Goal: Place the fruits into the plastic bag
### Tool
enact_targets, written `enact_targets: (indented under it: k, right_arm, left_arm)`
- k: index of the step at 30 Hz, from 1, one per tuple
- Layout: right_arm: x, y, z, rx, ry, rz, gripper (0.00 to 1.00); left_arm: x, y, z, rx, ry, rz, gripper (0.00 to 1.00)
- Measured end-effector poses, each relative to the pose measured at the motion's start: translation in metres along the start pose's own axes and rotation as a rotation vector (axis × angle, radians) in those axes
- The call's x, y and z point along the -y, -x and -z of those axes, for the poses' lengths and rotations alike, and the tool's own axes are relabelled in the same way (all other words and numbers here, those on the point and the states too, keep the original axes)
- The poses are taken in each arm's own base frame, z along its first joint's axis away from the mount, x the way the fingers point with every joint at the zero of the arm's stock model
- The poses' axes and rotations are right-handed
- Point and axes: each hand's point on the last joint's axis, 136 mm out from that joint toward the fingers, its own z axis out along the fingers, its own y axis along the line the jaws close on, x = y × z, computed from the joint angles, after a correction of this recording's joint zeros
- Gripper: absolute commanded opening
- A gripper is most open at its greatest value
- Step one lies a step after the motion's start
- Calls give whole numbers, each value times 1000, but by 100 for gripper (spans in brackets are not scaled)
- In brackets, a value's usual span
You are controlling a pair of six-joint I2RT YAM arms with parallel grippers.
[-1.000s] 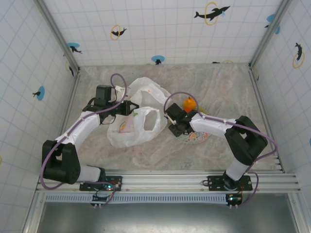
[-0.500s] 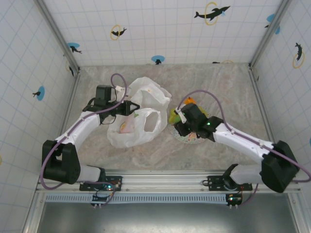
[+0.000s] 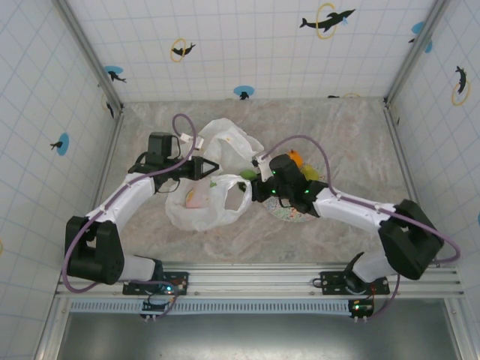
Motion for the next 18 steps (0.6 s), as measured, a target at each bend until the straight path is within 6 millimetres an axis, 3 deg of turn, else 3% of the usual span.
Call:
enact_targets:
  k: [10,18]
  right_arm:
    - [-18,-14,-42,-17,34,-106,49]
    - [-19,-9,-66,3,-21,-277,49]
  left_arm:
    - [14,2,0,8,-76,4,0]
    - [22,0,-1,12,-112,10,0]
